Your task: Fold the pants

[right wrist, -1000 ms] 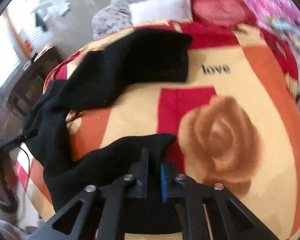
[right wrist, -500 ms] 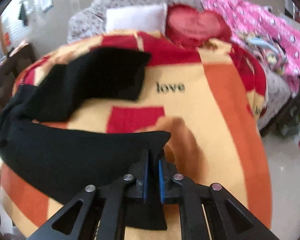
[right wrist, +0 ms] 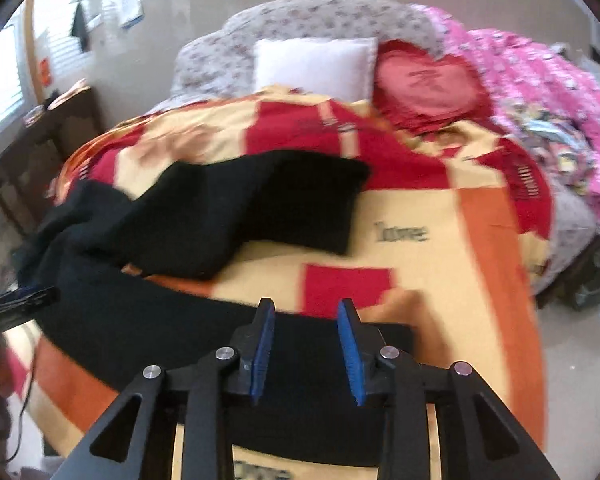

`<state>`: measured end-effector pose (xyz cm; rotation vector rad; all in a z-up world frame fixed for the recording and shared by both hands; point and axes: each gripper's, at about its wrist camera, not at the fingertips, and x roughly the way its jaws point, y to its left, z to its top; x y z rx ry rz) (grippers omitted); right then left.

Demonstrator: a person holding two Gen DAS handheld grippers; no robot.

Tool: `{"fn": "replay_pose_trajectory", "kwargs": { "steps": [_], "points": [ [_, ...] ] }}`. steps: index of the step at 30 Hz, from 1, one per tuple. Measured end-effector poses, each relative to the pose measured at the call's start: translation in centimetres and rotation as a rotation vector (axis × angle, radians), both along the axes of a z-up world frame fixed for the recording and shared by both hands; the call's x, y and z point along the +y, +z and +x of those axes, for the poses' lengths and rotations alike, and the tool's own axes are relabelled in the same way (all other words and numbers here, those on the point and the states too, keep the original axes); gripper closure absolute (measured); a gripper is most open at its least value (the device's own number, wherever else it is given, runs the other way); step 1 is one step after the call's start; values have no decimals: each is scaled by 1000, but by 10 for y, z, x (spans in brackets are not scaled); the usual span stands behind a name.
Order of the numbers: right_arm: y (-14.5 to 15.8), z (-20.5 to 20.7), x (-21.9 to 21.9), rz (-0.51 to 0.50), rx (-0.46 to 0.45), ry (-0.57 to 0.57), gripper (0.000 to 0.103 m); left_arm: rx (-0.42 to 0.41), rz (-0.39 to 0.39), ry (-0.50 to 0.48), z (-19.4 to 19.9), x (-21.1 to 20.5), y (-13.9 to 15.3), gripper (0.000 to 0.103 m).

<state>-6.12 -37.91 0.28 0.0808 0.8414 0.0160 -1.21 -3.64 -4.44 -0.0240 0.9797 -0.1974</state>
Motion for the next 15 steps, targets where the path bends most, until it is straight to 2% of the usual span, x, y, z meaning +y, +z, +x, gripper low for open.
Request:
{"fn": "replay_pose_trajectory", "kwargs": {
  "steps": [4, 8, 11, 14, 15],
  "points": [
    [-28, 10, 24, 28, 67, 74, 72, -21, 36, -36, 2, -7, -5, 39],
    [-54, 20, 38, 8, 142, 110, 71, -8, 53, -84, 11, -6, -1, 38],
    [-45, 31, 45, 21, 141, 139, 70, -55, 48, -40, 25, 13, 15, 38],
    [-21, 54, 65, 64, 87, 213, 68, -82, 65, 40, 46, 42, 23, 38],
    [-9, 68, 78, 102, 54, 259, 64, -81, 70, 70, 51, 51, 23, 38]
  ]
}}
